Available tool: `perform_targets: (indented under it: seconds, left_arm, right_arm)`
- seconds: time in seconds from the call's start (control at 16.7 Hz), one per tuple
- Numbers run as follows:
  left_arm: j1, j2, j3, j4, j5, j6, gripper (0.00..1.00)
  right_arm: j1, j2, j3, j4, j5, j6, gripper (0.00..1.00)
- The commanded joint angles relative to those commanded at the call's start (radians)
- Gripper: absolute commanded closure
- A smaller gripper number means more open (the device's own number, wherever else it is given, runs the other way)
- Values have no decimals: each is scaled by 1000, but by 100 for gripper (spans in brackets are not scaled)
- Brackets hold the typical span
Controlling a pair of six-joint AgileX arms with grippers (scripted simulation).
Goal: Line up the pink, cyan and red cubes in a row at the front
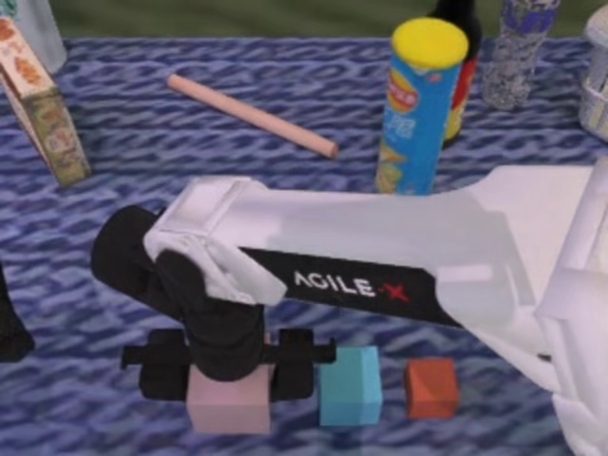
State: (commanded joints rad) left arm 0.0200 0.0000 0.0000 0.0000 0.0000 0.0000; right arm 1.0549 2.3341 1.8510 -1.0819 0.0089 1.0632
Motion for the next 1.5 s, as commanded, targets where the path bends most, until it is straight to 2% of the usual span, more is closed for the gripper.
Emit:
perform_targets:
  seconds: [0.12, 0.9, 1.5]
  left_arm:
    - [0, 0, 0, 0, 0, 0, 0]
    - [0, 0, 0, 0, 0, 0, 0]
    - [0, 0, 0, 0, 0, 0, 0]
  right_arm:
    - [0, 0, 0, 0, 0, 0, 100]
    - [0, 0, 0, 0, 0, 0, 2]
    - [-1, 0, 4, -4, 0, 0, 0]
